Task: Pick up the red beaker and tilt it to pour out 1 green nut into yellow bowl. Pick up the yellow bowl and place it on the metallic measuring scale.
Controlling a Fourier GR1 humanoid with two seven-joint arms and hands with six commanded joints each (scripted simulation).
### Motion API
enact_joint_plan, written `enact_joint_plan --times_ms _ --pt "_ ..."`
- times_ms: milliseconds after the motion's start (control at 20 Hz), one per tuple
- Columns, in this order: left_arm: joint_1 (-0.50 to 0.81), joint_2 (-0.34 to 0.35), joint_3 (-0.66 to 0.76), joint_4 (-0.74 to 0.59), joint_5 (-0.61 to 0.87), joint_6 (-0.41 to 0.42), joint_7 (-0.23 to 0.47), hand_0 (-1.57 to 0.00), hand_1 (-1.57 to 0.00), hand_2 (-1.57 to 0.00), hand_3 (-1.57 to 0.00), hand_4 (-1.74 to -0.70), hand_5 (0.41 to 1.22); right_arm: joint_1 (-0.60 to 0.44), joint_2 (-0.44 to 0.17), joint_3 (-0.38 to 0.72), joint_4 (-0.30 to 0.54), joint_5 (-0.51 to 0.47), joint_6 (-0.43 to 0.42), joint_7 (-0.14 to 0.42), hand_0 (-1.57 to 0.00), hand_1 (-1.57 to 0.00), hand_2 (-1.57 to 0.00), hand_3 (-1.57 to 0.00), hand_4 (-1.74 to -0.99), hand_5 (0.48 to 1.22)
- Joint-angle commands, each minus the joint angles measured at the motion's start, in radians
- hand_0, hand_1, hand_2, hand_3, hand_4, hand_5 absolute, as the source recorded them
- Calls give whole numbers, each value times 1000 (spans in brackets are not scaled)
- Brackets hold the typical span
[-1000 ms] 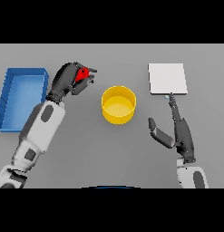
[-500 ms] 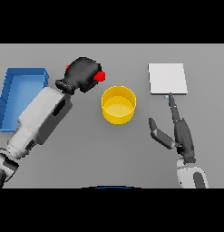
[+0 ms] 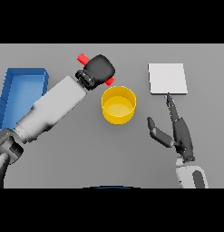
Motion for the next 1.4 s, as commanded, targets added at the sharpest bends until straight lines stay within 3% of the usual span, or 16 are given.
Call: enact_joint_plan --times_ms 0,200,600,700,800,1100,1250,1350 --pt "-11 -2 -27 12 -28 -9 5 -1571 -1571 -1571 -1571 -1696 1219 8 -1 4 -2 9 -4 -6 1 1 1 1 -1066 689" --pt "-66 -3 -103 65 -110 -8 -23 -1571 -1571 -1571 -1571 -1723 1220 7 0 -4 -4 -16 8 -25 1 1 1 1 -1063 697" --pt "-85 -46 -208 77 -220 24 14 -1571 -1571 -1571 -1571 -1737 1221 4 15 -2 14 -7 -7 -17 1 1 1 1 -1055 691" --pt "-103 -58 -237 96 -251 40 0 -1571 -1571 -1571 -1571 -1735 1221 -7 20 3 14 15 -26 -2 1 1 1 1 -1076 678" --pt "-132 -66 -273 113 -283 18 -26 -1571 -1571 -1571 -1571 -1734 1221 -5 26 6 22 18 -29 -31 1 1 1 1 -1082 677" --pt "-210 -106 -372 148 -370 -42 -88 -1571 -1571 -1571 -1571 -1732 1221 -7 12 -1 21 14 -24 -36 1 1 1 1 -1051 677" --pt "-252 -121 -376 189 -383 -44 -107 -1571 -1571 -1571 -1571 -1728 1221 -6 21 9 8 28 -33 -24 1 1 1 1 -1035 685" --pt "-292 -110 -336 208 -361 6 -131 -1571 -1571 -1571 -1571 -1726 1221 -2 20 9 3 28 -33 -21 1 1 1 1 -1035 684"
